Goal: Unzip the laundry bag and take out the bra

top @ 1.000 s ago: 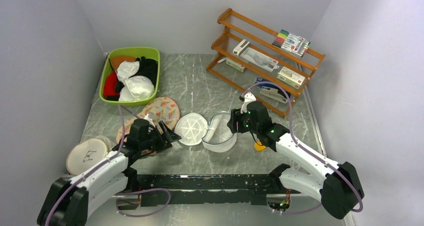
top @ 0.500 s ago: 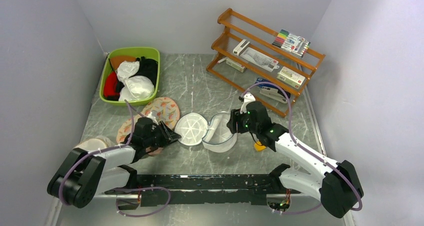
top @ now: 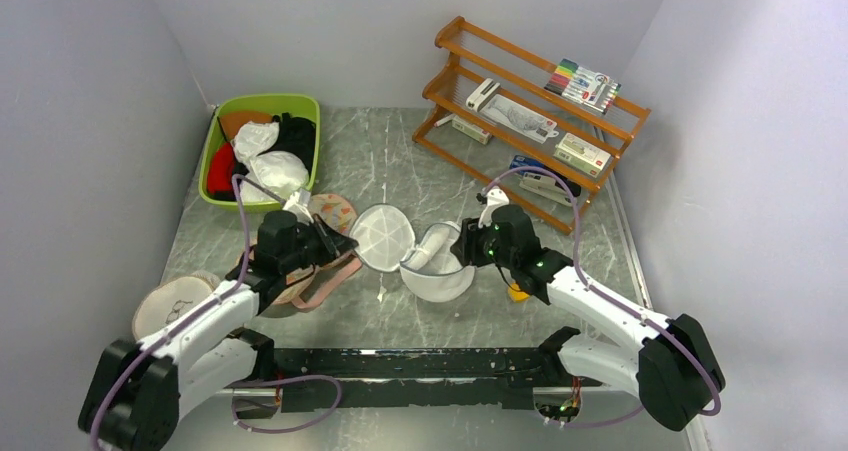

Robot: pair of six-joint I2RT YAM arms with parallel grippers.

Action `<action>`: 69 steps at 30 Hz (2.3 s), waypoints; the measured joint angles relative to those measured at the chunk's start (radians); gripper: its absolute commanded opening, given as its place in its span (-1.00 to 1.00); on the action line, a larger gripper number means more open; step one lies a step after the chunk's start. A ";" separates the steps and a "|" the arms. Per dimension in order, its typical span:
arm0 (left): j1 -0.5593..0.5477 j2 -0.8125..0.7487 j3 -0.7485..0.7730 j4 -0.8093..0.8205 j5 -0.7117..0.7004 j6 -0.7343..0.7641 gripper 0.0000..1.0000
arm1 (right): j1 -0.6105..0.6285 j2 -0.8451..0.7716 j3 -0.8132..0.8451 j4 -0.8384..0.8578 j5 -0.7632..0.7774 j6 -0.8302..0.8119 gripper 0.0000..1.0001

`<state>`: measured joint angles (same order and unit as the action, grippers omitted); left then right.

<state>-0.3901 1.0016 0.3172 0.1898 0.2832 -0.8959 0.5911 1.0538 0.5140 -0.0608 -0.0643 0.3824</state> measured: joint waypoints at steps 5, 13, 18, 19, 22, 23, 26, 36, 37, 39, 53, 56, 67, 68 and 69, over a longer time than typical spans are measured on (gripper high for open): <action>0.000 -0.134 0.169 -0.189 -0.058 0.124 -0.86 | 0.000 0.000 0.000 0.041 -0.020 0.020 -0.64; -0.030 -0.130 0.444 -0.430 -0.106 0.325 -0.86 | -0.001 -0.005 -0.004 0.093 -0.040 0.056 -0.79; -0.133 -0.097 0.569 -0.563 -0.234 0.425 -0.86 | -0.001 -0.007 -0.008 0.109 -0.051 0.072 -0.81; -0.160 -0.087 0.592 -0.583 -0.262 0.438 -0.86 | -0.001 -0.007 -0.008 0.110 -0.054 0.074 -0.81; -0.262 -0.051 0.660 -0.627 -0.384 0.479 -0.86 | -0.001 -0.007 -0.008 0.109 -0.061 0.076 -0.81; -0.306 -0.037 0.685 -0.638 -0.439 0.497 -0.86 | -0.001 -0.007 -0.008 0.108 -0.061 0.076 -0.81; -0.431 0.013 0.747 -0.663 -0.594 0.545 -0.86 | -0.001 -0.008 -0.005 0.099 -0.063 0.076 -0.80; -0.774 0.240 0.855 -0.667 -1.001 0.697 -0.86 | -0.001 -0.037 0.022 0.043 -0.031 0.074 -0.75; -0.790 0.256 0.855 -0.665 -1.014 0.710 -0.86 | -0.001 -0.042 0.022 0.038 -0.022 0.075 -0.75; -0.814 0.282 0.854 -0.658 -1.025 0.732 -0.86 | -0.001 -0.054 0.022 0.029 -0.005 0.078 -0.73; -0.933 0.479 0.853 -0.588 -0.962 0.792 -0.86 | -0.001 -0.162 0.022 -0.023 0.113 0.116 -0.10; -0.934 0.487 0.843 -0.571 -0.941 0.792 -0.86 | -0.001 -0.263 0.022 -0.080 0.180 0.121 0.02; -0.938 0.630 0.882 -0.511 -0.811 0.792 -0.84 | -0.001 -0.665 0.107 -0.233 0.470 0.054 0.08; -0.938 0.666 0.907 -0.518 -0.808 0.791 -0.84 | -0.001 -0.672 0.113 -0.241 0.484 0.046 0.08; -0.939 0.706 0.940 -0.528 -0.806 0.790 -0.83 | -0.001 -0.679 0.118 -0.250 0.501 0.038 0.07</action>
<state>-1.3289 1.7073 1.2572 -0.3378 -0.5228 -0.1062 0.5900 0.3744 0.6319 -0.3107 0.4366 0.4202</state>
